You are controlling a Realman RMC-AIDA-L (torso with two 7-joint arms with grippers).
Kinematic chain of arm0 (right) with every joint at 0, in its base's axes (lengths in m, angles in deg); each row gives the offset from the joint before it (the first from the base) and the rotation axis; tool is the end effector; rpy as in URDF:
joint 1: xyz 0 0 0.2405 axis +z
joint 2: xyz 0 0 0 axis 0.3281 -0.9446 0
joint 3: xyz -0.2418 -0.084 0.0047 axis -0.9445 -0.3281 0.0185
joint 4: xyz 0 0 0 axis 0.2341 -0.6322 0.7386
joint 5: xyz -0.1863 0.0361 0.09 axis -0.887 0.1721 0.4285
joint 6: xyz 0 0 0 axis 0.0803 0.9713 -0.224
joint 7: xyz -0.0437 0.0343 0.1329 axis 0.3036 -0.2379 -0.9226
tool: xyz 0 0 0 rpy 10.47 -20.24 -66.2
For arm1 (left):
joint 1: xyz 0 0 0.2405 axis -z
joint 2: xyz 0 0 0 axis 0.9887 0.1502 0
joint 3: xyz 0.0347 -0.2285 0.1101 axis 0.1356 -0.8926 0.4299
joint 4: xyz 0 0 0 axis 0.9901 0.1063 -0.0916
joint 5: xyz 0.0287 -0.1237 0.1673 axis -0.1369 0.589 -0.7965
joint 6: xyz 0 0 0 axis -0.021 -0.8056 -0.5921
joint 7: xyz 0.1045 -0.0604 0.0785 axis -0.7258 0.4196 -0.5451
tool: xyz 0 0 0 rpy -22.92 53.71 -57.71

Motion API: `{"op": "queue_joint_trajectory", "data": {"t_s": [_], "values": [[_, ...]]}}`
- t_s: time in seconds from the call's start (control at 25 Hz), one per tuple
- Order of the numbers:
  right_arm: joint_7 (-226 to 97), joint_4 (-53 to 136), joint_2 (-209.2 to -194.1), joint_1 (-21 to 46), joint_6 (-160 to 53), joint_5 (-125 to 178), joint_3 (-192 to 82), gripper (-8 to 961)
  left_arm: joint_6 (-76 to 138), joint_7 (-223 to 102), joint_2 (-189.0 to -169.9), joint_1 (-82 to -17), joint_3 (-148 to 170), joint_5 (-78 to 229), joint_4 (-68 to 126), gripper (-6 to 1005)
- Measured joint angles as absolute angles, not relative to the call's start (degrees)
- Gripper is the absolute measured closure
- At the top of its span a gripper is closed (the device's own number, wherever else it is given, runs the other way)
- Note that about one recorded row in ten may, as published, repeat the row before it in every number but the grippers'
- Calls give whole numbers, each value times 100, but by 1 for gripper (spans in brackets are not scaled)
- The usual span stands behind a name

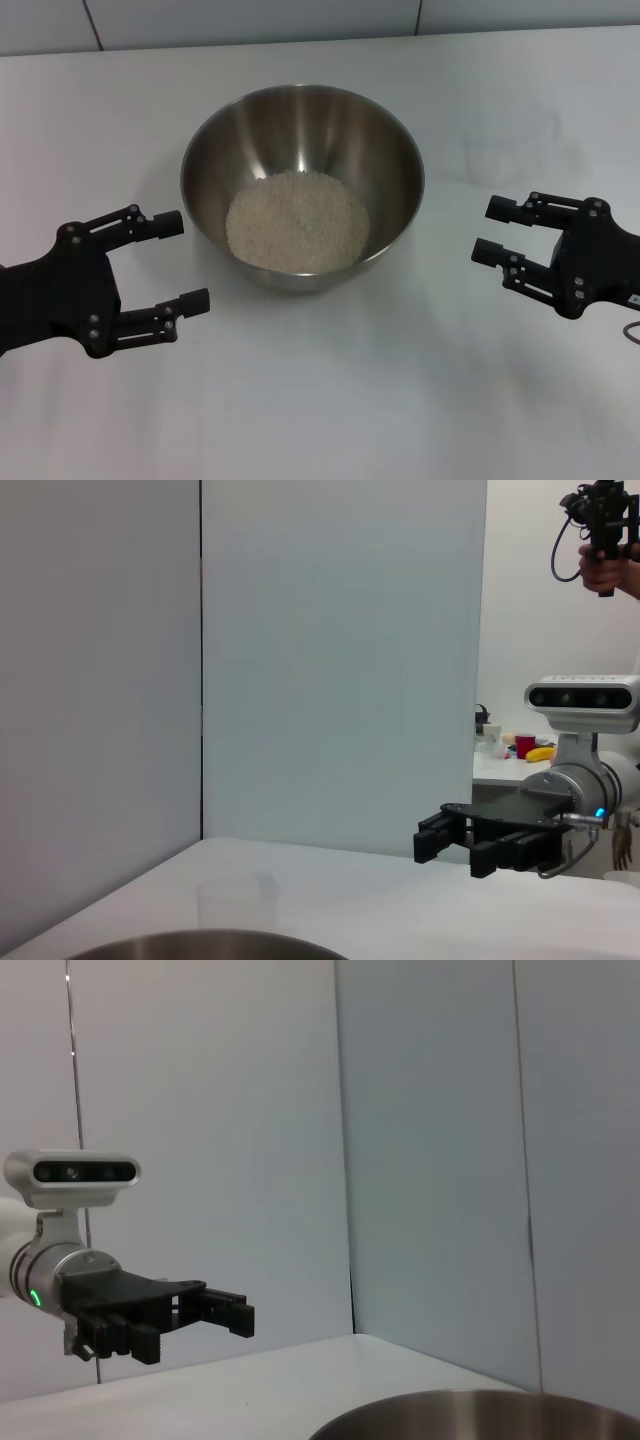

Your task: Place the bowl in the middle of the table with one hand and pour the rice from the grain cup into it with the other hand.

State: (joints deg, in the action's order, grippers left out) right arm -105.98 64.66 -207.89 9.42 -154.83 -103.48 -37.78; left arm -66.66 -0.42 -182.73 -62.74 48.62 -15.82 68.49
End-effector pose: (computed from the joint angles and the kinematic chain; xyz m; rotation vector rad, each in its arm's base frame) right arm 0.3011 0.2583 0.0132 -2.5120 0.2845 0.9965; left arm -0.2763 0.2620 0.0254 -2.7114 -0.1969 -0.9508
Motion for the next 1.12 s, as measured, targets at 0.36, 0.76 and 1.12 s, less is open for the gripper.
{"op": "queue_joint_trajectory", "data": {"t_s": [0.36,0.76,1.12], "values": [[-10596,6457,-20794,945,-15478,-10377,-3803,380,-6699,-46,-18270,-6299,4862,-1583,6850,177],[-10784,6370,-20811,1015,-15365,-10278,-3996,356,-6705,-41,-18266,-6308,4862,-1583,6866,177],[-10751,6320,-20812,1046,-15309,-10228,-3997,230,-6701,-52,-18266,-6308,4862,-1583,6858,177]]}}
